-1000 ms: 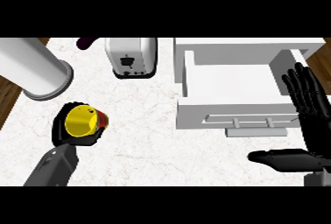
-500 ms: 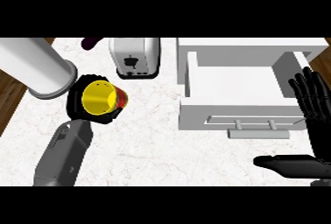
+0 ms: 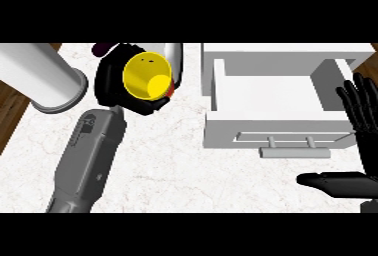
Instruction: Pick up the cup, place it into the drawer and close the drawer
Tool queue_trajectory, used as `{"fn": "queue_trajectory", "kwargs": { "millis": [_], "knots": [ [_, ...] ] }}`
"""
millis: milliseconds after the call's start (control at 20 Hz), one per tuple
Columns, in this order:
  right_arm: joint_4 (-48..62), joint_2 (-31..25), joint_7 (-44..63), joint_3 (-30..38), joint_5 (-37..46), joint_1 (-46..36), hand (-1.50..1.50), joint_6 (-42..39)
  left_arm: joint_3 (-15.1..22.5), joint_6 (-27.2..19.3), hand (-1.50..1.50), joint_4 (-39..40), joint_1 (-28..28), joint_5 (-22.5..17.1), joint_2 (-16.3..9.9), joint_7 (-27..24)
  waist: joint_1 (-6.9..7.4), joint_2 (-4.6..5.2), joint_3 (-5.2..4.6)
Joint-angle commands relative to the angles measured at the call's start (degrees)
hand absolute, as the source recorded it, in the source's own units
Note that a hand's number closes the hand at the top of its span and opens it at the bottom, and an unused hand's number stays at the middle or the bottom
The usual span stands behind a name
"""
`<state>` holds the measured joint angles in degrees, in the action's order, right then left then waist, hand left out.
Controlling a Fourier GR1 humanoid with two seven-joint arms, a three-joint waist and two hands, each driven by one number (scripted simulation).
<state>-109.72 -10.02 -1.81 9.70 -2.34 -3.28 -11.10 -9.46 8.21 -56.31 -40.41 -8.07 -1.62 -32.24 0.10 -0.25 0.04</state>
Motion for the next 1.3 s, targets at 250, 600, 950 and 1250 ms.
{"fn": "queue_trajectory", "kwargs": {
  "millis": [250, 600, 950, 1250],
  "knots": [
    [-2.3, 1.0, -1.9, -0.4, -0.3, 3.6, -1.50, -1.1, 8.4, -14.1, 1.50, -0.9, -13.8, 0.4, 1.6, 12.9, -1.12, 0.24, -0.01],
    [1.4, 0.8, -3.0, -0.8, 1.4, 1.4, -1.50, -1.0, 14.5, -21.5, 1.50, 7.4, -23.4, -6.2, 1.6, 17.6, -1.48, 0.39, 0.00],
    [2.8, -0.8, -0.9, 0.7, -0.5, -2.9, -1.50, -1.5, 18.1, -24.8, 1.50, 22.1, -30.4, -13.9, 1.6, 13.0, -2.89, 0.88, 0.01],
    [2.9, -1.3, 0.1, 0.9, -1.7, -4.0, -1.50, -2.4, 28.3, -28.4, 1.50, 25.5, -29.6, -19.4, 1.6, 9.9, -3.51, 0.90, 0.02]
  ]
}}
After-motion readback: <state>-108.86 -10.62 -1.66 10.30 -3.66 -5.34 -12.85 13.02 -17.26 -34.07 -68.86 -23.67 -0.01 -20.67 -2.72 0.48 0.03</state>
